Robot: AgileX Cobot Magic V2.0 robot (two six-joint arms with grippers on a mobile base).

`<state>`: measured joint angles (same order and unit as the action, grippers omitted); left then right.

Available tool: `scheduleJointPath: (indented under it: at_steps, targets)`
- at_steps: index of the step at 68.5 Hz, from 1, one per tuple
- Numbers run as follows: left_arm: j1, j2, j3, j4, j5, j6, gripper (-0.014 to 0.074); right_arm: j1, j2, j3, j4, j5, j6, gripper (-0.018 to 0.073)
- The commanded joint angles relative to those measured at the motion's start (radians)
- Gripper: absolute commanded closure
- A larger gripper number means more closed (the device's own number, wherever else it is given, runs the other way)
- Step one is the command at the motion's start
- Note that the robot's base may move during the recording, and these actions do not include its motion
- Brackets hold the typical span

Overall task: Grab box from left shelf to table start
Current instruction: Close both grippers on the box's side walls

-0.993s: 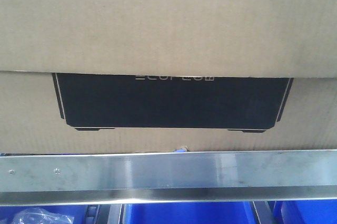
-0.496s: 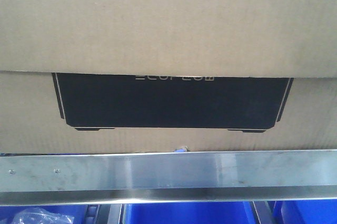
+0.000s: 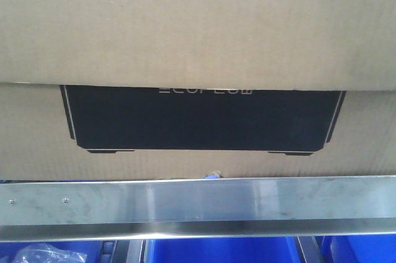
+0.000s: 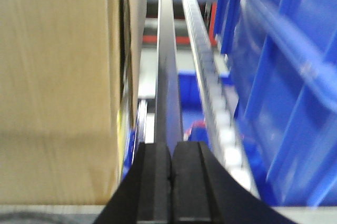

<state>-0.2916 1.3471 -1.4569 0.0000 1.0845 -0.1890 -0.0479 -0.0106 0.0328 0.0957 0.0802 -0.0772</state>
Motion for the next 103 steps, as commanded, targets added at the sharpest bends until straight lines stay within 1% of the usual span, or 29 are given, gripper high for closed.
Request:
scheduleJointPath:
  at_steps: [1,6,9,12,14,17,18,20,21,22,23,25,27,29,37,46,51,61,71,78,85,95,99,103]
  targets:
    - [0.001,-0.012,-0.036,0.0,-0.029,-0.012,0.0267,-0.004,-0.009,-0.018,0.005,-0.133,-0.002,0.0503]
    - [0.001,-0.005,-0.036,0.018,-0.023,-0.012,0.0267,-0.004,-0.009,-0.051,0.029,-0.117,-0.001,0.0501]
    - [0.001,-0.005,-0.036,0.033,-0.019,-0.012,0.0267,-0.004,-0.009,-0.079,0.049,-0.08,-0.001,0.0492]
    - [0.001,-0.005,-0.036,0.043,-0.017,-0.012,0.0267,-0.004,-0.009,-0.112,0.054,-0.032,-0.001,0.0449]
    - [0.001,-0.005,-0.036,0.047,-0.015,-0.012,0.0267,-0.004,-0.008,-0.143,0.054,0.012,-0.001,0.0405]
    - [0.001,-0.005,-0.036,0.049,-0.015,-0.012,0.0267,-0.004,-0.006,-0.183,0.054,0.064,-0.001,0.0312]
    - [0.001,-0.005,-0.036,0.049,-0.013,-0.012,0.0267,-0.004,-0.006,-0.196,0.054,0.082,-0.001,0.0256]
    - [0.001,-0.005,-0.036,0.049,-0.013,-0.012,0.0267,-0.004,-0.002,-0.231,0.054,0.114,-0.001,0.0178]
    - [0.001,-0.005,-0.036,0.049,-0.013,-0.012,0.0267,-0.004,-0.001,-0.245,0.054,0.133,-0.001,0.0141]
    - [0.001,-0.005,-0.036,0.049,-0.013,-0.012,0.0267,-0.004,0.0,-0.252,0.054,0.139,-0.001,0.0122]
    - [0.001,-0.005,-0.036,0.049,-0.013,-0.012,0.0267,-0.004,0.004,-0.274,0.054,0.156,-0.002,0.0071]
    - [0.001,-0.005,-0.036,0.049,-0.013,-0.012,0.0267,-0.004,0.011,-0.303,0.054,0.175,-0.002,0.0001]
    - [0.001,-0.005,-0.036,0.049,-0.013,-0.012,0.0267,-0.004,0.023,-0.341,0.054,0.193,-0.002,-0.0039]
    - [0.001,-0.005,-0.036,0.049,-0.013,-0.012,0.0267,-0.004,0.036,-0.374,0.054,0.214,-0.002,-0.0061]
    - [0.001,-0.005,-0.036,0.049,-0.013,-0.012,0.0267,-0.004,0.127,-0.515,0.054,0.279,-0.002,-0.0064]
    - [0.001,-0.005,-0.036,0.051,-0.013,-0.012,0.0267,-0.004,0.312,-0.675,0.054,0.292,-0.002,-0.0064]
    - [0.001,-0.004,-0.036,0.051,-0.017,-0.012,0.0267,-0.004,0.42,-0.749,0.054,0.322,-0.002,-0.0064]
    - [0.001,-0.004,-0.036,0.053,-0.019,-0.012,0.0267,-0.004,0.679,-0.932,0.054,0.479,-0.002,-0.0064]
    - [0.001,-0.004,-0.036,0.067,-0.02,-0.012,0.0267,-0.004,0.892,-1.129,0.054,0.635,-0.016,-0.0064]
    - [0.001,-0.003,-0.036,0.068,-0.02,-0.012,0.0267,-0.004,1.036,-1.247,0.054,0.696,-0.021,-0.0064]
    - [0.001,-0.003,-0.036,0.068,-0.02,-0.012,0.0267,-0.004,1.144,-1.31,0.054,0.711,-0.021,-0.0064]
    - [0.001,-0.003,-0.036,0.068,-0.02,-0.012,0.0267,-0.002,1.251,-1.332,0.054,0.713,-0.038,-0.0062]
    - [0.001,-0.003,-0.036,0.068,-0.021,-0.012,0.0272,0.005,1.29,-1.332,0.054,0.714,-0.053,-0.0032]
    - [0.001,0.002,-0.036,0.068,-0.021,-0.012,0.0292,0.014,1.32,-1.332,0.054,0.716,-0.063,0.0034]
